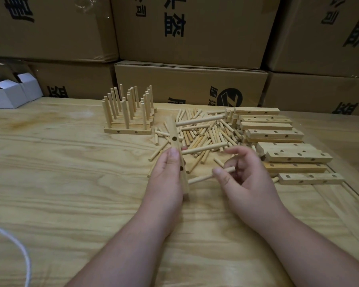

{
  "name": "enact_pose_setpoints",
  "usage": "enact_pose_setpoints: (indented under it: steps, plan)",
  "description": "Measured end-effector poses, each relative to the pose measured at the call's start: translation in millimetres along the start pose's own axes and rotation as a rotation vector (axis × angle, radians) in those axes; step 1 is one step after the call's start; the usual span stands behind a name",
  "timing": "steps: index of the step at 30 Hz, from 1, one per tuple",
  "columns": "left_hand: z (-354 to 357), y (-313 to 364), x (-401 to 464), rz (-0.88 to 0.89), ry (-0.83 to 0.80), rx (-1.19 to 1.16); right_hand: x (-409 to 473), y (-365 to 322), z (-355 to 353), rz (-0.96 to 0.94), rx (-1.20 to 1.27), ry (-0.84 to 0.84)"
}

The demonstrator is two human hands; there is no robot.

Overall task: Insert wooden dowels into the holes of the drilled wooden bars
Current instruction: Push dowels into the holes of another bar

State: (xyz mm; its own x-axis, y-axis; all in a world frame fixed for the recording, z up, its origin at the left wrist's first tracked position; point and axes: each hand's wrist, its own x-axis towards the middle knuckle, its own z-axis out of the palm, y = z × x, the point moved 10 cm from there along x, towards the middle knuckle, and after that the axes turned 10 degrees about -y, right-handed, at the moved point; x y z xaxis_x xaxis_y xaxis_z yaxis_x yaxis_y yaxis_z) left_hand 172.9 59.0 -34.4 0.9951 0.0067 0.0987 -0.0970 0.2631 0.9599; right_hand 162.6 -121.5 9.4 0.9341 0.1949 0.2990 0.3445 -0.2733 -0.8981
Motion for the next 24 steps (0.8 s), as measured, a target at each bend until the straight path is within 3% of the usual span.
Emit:
enact_pose_setpoints:
  steps: [3,14,24]
  plan:
    - [-0.9,-1.0,1.3,-0.018,0.029,-0.126,-0.2,7.6,-14.9,0.061,0.071,0.121]
    - [14.3,5.3,-0.7,0.018,-0.095,-0.196,-2.9,2.4,-5.9,0.073,-0.128,0.034]
    - [11.1,-3.6,0.7,-0.094,-0.055,-0.360,19.6,-14.1,1.3,0.042,-0.187,0.009]
